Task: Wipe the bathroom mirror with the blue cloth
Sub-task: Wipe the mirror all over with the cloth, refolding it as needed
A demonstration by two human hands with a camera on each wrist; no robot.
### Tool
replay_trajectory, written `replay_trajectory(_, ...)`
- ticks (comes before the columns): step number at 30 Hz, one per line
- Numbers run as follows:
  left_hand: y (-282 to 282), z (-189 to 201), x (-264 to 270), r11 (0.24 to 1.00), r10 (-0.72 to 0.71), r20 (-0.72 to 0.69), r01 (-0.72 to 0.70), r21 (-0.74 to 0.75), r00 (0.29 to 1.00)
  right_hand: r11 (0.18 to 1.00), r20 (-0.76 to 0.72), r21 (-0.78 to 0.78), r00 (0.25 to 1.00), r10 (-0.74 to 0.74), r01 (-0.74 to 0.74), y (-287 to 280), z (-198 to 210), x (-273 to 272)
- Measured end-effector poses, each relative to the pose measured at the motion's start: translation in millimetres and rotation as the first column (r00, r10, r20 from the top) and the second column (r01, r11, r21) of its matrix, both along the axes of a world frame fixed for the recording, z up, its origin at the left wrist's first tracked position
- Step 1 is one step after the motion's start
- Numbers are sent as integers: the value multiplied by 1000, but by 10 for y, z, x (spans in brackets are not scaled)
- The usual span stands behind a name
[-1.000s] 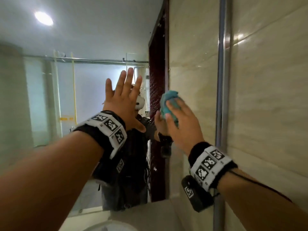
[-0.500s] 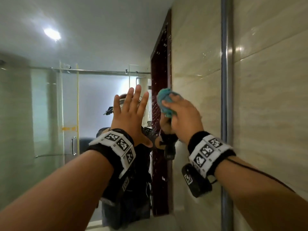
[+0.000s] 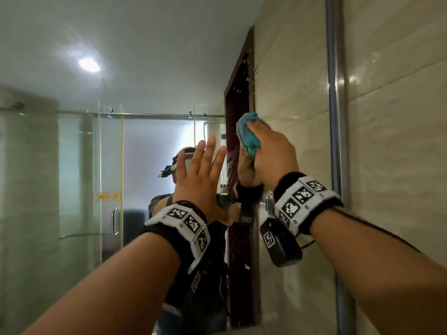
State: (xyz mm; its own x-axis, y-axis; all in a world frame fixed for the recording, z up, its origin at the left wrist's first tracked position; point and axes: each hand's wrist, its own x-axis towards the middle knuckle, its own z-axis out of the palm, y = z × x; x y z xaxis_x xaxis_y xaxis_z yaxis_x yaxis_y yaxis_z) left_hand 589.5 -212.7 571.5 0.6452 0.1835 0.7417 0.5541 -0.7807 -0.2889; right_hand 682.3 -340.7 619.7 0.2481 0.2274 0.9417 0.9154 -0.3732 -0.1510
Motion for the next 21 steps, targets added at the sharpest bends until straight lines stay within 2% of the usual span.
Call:
replay_trajectory(4,-35,56,-68,1000,-5,12,5,7,1000,973,230,-221,973,-19,71,67,-456,21)
replay_trajectory(7,-37,264,-158,998,-30,41,28,51,999,948,309,-299,951,-8,105,-20,-413,43)
replay_trajectory(10,3,467,-110,998,39,7,-40,47,999,947,271,-313,963,13,75,-88,-127,-25)
replay_trajectory(13,42,517,-35,999,44,-23,-44,-18,999,995,115,-93,992,50,-39,-45,218,-70)
replay_trajectory(15,49,508,-19,999,42,-26,-42,-19,999,1000,60,15,998,22,-23,16,345,-104)
replay_trajectory(18,43,504,-10,998,53,-17,-53,-15,998,997,69,-79,998,-6,12,154,214,-148)
replay_trajectory(21,33,512,-7,998,69,-10,-69,-12,998,965,220,-212,970,-107,154,236,15,-164)
